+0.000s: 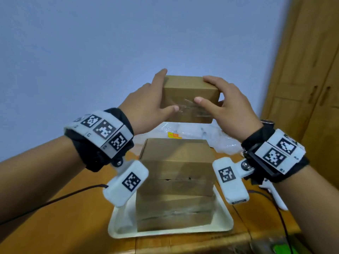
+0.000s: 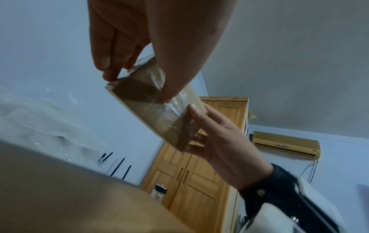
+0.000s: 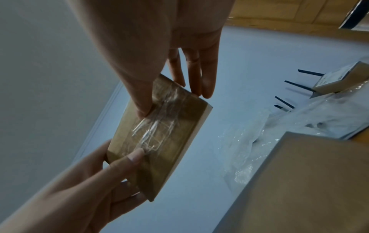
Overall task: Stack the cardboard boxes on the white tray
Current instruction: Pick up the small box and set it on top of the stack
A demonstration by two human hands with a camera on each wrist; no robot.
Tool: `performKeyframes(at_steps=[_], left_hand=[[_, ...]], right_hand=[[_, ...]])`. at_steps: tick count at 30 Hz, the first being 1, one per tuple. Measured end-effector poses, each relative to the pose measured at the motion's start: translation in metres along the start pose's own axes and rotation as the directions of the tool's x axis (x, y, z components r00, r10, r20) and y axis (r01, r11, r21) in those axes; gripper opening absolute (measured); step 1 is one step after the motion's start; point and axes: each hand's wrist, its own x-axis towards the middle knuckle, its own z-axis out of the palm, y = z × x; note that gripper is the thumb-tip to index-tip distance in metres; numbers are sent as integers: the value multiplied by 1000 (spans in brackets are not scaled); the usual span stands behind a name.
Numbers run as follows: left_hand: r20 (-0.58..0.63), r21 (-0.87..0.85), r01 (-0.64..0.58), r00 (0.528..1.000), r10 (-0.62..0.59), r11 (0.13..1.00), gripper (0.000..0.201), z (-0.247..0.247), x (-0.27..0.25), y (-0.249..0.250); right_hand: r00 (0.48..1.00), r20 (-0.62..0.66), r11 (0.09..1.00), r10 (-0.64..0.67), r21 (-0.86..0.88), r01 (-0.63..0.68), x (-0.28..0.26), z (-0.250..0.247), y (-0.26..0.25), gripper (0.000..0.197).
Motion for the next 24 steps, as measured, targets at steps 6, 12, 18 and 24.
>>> performKeyframes(at_steps=[6,12,18,24], left_hand=[[-61,-84,55,996,-60,995,93,10,-54,-10],[-36,-129,98,994,-103,987,85,35,-80,-14],[-25,-141,104,994,-109,984,86,46,-84,-18],[16,-389,218,973,-230,895,98,53,-99,-25]], right_hand=[[999,45,1000,18,9,-18,-38,8,-5,63],[994,95,998,58,-1,-58,-68,18,3,64],[989,111,995,95,28,-98,-77,22,8,69],[975,109,969,191,138,-206,-96,23,14,88]])
